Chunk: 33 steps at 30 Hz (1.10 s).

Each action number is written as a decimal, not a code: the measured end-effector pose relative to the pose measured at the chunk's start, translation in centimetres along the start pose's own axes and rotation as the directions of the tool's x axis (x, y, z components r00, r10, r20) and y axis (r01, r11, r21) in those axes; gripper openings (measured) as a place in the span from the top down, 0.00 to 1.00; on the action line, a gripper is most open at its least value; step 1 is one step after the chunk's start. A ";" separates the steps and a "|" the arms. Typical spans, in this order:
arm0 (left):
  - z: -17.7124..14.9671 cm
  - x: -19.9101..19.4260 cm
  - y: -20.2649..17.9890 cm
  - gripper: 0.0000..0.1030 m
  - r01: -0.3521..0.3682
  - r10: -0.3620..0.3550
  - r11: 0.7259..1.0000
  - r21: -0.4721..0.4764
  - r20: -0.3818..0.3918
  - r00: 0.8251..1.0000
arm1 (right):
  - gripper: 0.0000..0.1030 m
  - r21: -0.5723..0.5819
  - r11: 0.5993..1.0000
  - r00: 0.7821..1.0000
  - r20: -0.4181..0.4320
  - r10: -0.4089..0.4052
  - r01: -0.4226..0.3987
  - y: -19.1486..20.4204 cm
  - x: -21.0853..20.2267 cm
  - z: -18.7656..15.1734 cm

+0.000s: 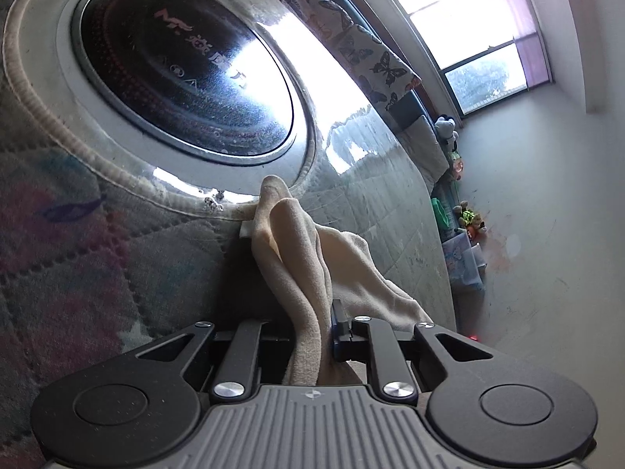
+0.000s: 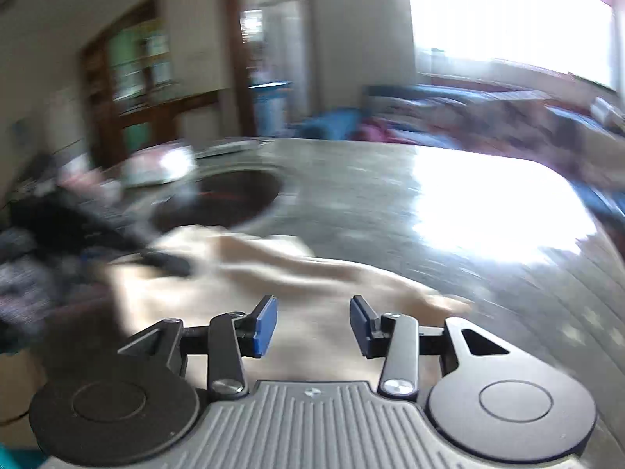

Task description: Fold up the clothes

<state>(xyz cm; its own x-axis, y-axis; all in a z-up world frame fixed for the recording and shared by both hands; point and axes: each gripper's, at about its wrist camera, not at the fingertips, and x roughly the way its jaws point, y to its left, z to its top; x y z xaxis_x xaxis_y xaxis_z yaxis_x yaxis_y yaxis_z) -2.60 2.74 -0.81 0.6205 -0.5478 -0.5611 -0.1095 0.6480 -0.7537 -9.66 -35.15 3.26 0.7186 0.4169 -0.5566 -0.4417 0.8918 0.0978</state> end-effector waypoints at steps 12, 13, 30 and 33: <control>-0.6 0.4 -2.1 0.83 -0.068 0.066 0.992 0.109 0.023 0.998 | 0.49 0.273 0.962 1.000 -0.010 -0.016 0.018 -8.0 1.8 -1.8; -0.5 0.5 -2.4 0.83 -0.077 0.074 0.989 0.123 0.027 0.997 | 0.50 0.276 0.961 1.000 -0.003 -0.010 0.010 -8.2 1.8 -1.8; -0.8 4.5 -11.5 0.84 -0.041 0.034 0.933 0.356 0.027 0.999 | 0.86 0.260 0.965 0.982 0.169 -0.085 0.039 -9.5 -4.9 0.1; -0.9 6.4 -13.5 0.84 -0.014 0.012 0.925 0.381 0.008 1.000 | 0.86 0.259 0.962 0.974 0.181 -0.135 0.086 -10.9 -5.9 0.7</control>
<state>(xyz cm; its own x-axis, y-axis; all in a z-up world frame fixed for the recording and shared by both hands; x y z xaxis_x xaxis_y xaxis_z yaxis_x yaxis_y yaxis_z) 2.13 -9.97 5.49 0.6252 -0.5359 -0.5675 0.1858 0.8083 -0.5586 -8.70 -47.23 6.07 0.8571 0.3171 -0.4060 -0.2244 0.9392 0.2598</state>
